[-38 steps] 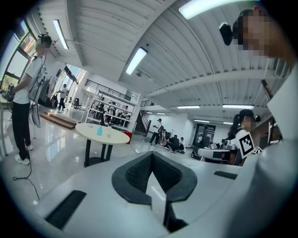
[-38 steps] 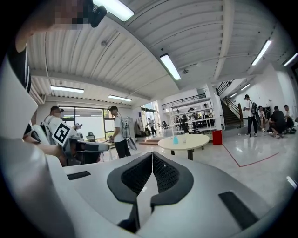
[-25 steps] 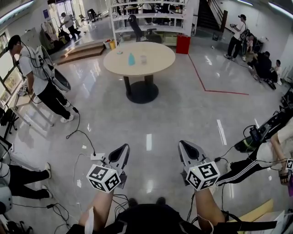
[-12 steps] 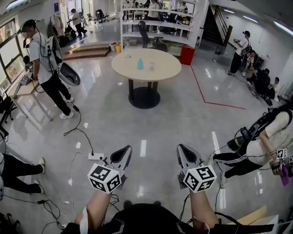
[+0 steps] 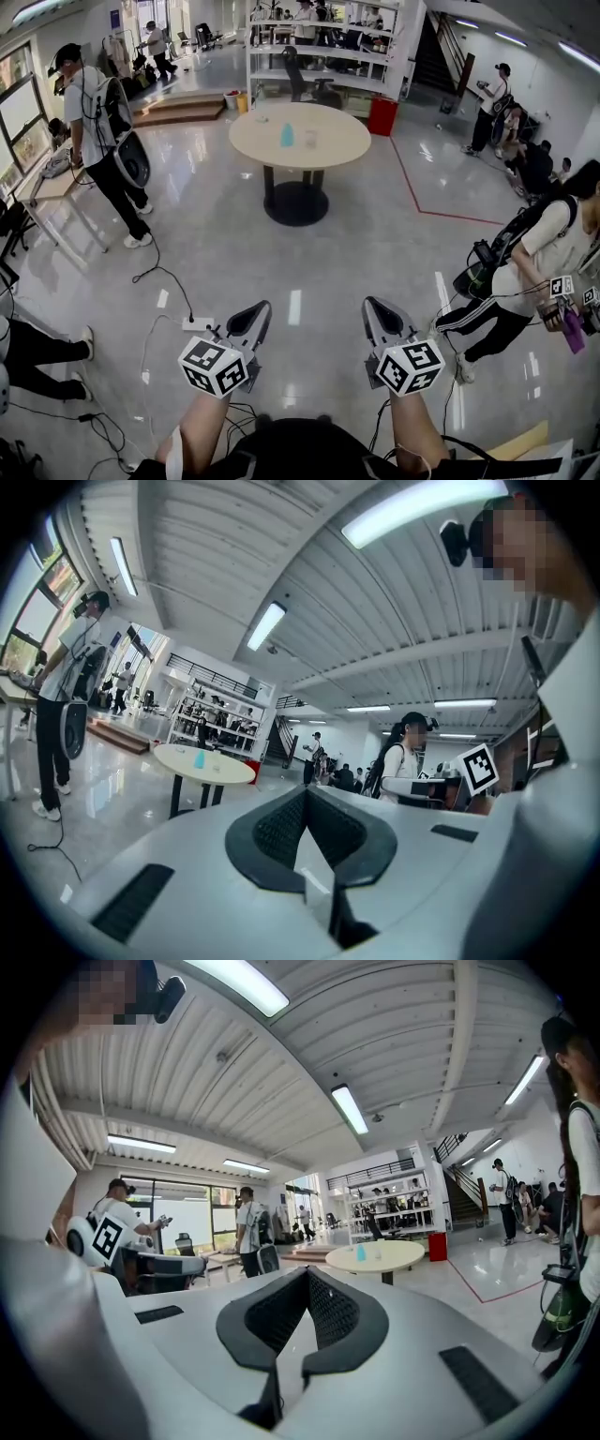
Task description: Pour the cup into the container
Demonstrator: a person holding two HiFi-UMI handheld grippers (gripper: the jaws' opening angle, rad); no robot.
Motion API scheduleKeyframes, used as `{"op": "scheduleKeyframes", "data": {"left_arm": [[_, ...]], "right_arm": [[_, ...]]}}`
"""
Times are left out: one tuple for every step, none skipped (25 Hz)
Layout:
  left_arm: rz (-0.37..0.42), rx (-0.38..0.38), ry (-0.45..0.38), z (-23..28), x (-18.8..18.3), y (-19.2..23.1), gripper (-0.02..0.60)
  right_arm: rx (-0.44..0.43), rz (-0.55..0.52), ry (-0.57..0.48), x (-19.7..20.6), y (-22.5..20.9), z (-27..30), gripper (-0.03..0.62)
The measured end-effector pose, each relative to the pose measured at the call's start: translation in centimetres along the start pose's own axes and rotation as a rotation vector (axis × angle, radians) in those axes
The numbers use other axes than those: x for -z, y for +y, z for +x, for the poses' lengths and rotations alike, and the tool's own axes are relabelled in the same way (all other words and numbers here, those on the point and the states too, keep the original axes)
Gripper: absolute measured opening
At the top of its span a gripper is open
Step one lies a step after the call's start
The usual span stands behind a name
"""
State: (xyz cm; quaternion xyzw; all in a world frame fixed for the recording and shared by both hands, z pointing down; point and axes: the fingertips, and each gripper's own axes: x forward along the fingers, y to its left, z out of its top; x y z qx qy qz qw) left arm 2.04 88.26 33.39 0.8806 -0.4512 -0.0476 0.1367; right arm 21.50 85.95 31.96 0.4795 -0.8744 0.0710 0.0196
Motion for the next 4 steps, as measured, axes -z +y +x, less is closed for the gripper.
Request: {"op": "scheduleKeyframes", "data": {"left_arm": [[0.003, 0.000, 0.004, 0.05, 0.22, -0.07, 0.000], [0.005, 0.000, 0.008, 0.10, 0.42, -0.15, 0.000], [0.007, -0.002, 0.011, 0.14, 0.60, -0.24, 0.000], [0.010, -0.004, 0.014, 0.18, 0.78, -0.33, 0.000]], "right_arm": [[0.008, 0.002, 0.000, 0.16, -0.23, -0.10, 0.005], [0.016, 0.004, 0.001, 0.33, -0.47, -0.22, 0.005], [0.023, 0.006, 0.004, 0.49, -0.71, -0.33, 0.005], [0.029, 0.008, 0.006, 0.64, -0.93, -0.45, 0.005]]}}
